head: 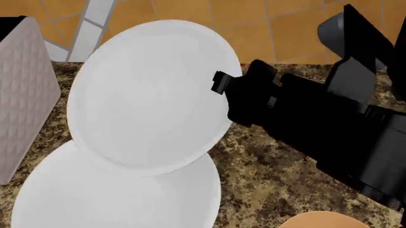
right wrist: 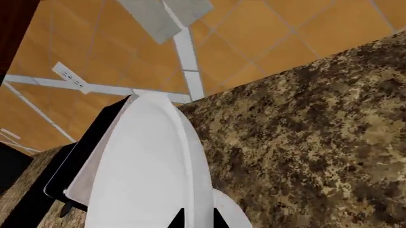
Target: Stack the bowls from largest to smallest.
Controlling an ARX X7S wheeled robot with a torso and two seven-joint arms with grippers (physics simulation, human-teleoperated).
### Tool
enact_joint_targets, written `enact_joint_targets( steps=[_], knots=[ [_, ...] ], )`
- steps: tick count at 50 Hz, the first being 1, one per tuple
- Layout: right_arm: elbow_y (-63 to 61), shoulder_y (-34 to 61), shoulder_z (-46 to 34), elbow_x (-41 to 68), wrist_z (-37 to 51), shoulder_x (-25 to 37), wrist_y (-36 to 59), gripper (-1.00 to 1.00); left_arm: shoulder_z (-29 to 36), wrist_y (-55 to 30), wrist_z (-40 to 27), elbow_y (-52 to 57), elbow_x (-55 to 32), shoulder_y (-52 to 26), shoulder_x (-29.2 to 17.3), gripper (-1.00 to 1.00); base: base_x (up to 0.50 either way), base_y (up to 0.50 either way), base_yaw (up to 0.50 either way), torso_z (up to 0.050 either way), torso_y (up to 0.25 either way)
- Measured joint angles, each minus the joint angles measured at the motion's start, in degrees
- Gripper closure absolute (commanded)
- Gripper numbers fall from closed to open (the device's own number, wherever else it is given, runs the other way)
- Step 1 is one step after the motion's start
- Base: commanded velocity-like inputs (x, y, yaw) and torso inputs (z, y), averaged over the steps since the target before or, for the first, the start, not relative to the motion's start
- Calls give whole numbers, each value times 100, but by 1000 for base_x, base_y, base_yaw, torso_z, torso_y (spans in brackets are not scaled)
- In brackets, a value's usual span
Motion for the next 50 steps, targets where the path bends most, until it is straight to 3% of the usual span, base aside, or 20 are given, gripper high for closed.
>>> enact_joint_targets(
  steps=[24,45,46,50],
  knots=[
    [-715,-1278,-607,255,172,-506,176,100,-156,-24,-186,41,-323,-11,-141,-100,0,0,0,0,1],
    [-811,-1551,-681,-144,-108,-500,239,100,-167,77,-342,21,-526,63,-254,-100,0,0,0,0,0],
    [-815,-1548,-690,-143,-111,-495,232,-100,-167,83,-349,20,-535,68,-260,-100,0,0,0,0,0],
    [-856,-1534,-758,-104,-95,-464,212,-100,-170,94,-379,17,-579,76,-281,-100,0,0,0,0,0]
  ],
)
